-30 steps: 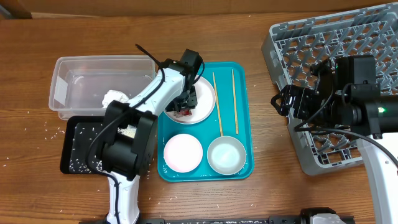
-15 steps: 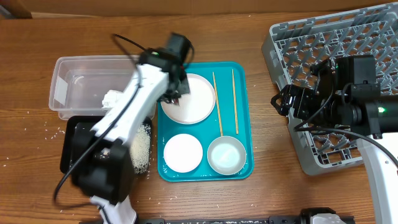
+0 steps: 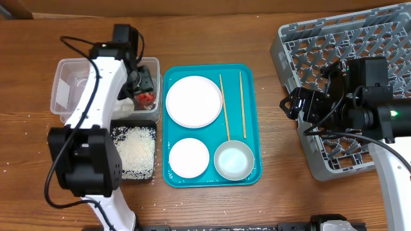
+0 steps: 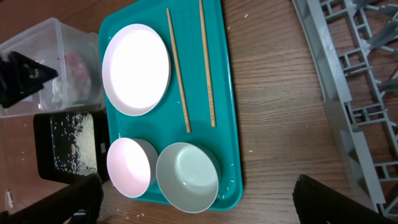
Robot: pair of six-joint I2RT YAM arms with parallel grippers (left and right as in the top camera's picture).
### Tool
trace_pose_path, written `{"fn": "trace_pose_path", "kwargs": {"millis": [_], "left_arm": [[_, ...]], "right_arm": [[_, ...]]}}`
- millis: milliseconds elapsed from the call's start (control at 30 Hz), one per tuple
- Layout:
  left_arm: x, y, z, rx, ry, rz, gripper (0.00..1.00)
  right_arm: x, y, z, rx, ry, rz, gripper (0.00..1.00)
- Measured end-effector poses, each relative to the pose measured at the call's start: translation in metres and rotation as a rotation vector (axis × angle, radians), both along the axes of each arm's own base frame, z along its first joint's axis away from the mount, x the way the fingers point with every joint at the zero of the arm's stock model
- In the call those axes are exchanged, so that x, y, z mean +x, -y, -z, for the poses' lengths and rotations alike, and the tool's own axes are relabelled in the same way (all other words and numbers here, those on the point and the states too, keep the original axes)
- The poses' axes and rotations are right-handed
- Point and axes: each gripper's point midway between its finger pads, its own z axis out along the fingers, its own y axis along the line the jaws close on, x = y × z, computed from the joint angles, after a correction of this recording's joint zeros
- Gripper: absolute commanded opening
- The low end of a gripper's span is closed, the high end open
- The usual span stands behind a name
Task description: Sort waste into correct bins and load items into the dishwasher
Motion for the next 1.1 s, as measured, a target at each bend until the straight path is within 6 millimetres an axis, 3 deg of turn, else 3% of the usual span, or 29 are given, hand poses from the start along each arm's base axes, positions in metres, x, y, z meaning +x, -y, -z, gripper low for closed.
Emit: {"fn": "trace_pose_path", "kwargs": {"millis": [100, 233, 367, 500, 600, 700, 767, 800, 967, 1100], "left_arm": [[-0.005, 0.005, 0.0, -0.022, -0.019, 0.033, 0.58], [-0.015, 0.012, -0.02, -0.062, -0.006, 0.058, 0.57], [-0.028, 0.029, -0.066, -0.106, 0.085, 0.108, 0.58], [-0.051, 0.058, -0.115, -0.129, 0.178, 0.195, 0.53], [-0.072, 0.078, -0.136, -0.14, 0.207, 0.261, 0.44], [-0.093, 0.094, -0.148, -0.14, 0.212, 0.318, 0.45], [-0.106, 0.099, -0.16, -0.11, 0.241, 0.336, 0.49], [-0.111, 0.101, -0.166, -0.1, 0.263, 0.342, 1.0], [-0.166, 0.113, -0.221, -0.097, 0.443, 0.434, 1.0], [-0.196, 0.11, -0.24, -0.135, 0.502, 0.471, 1.0]], "right_arm": [[0.0, 0.0, 0.0, 0.0, 0.002, 0.0, 1.0], [0.0, 0.0, 0.0, 0.0, 0.002, 0.0, 1.0], [0.001, 0.0, 0.0, 0.0, 0.003, 0.0, 1.0], [0.0, 0.0, 0.0, 0.0, 0.002, 0.0, 1.0], [0.001, 0.0, 0.0, 0.0, 0.003, 0.0, 1.0], [0.001, 0.0, 0.0, 0.0, 0.003, 0.0, 1.0], [0.001, 0.0, 0.0, 0.0, 0.003, 0.0, 1.0], [0.0, 0.0, 0.0, 0.0, 0.002, 0.0, 1.0], [0.001, 0.0, 0.0, 0.0, 0.003, 0.0, 1.0], [0.001, 0.0, 0.0, 0.0, 0.003, 0.0, 1.0]]}}
